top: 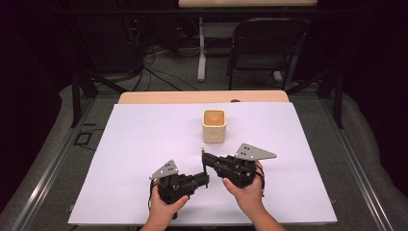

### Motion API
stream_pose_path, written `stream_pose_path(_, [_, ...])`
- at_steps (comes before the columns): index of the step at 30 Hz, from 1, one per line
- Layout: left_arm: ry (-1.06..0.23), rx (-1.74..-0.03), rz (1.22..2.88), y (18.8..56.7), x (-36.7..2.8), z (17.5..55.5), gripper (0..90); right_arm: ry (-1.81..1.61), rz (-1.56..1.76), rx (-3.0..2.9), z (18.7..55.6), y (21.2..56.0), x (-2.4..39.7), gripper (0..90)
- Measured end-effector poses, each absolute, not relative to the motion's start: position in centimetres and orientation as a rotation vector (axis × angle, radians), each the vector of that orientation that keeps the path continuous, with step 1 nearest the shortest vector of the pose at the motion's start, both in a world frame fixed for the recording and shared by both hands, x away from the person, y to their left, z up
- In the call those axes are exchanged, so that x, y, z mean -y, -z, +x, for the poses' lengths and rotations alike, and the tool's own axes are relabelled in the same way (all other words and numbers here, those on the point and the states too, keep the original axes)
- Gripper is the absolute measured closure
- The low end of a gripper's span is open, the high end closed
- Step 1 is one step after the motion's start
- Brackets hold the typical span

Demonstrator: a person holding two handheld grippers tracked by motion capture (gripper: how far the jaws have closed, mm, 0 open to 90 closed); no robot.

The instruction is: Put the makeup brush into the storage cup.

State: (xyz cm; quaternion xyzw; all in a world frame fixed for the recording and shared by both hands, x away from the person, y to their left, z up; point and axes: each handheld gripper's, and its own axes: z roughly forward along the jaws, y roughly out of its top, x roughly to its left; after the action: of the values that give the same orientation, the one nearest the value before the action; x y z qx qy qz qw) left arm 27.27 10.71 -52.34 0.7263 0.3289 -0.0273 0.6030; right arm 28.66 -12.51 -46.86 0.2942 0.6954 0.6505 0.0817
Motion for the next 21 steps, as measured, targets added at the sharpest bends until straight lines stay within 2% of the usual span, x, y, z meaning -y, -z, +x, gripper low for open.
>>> stream_pose_path(21, [0.053,-0.759,1.691,52.32,-10.70,27.21,82.6,-1.955,0.884,-2.083,28.62,46.96,12.34,84.0])
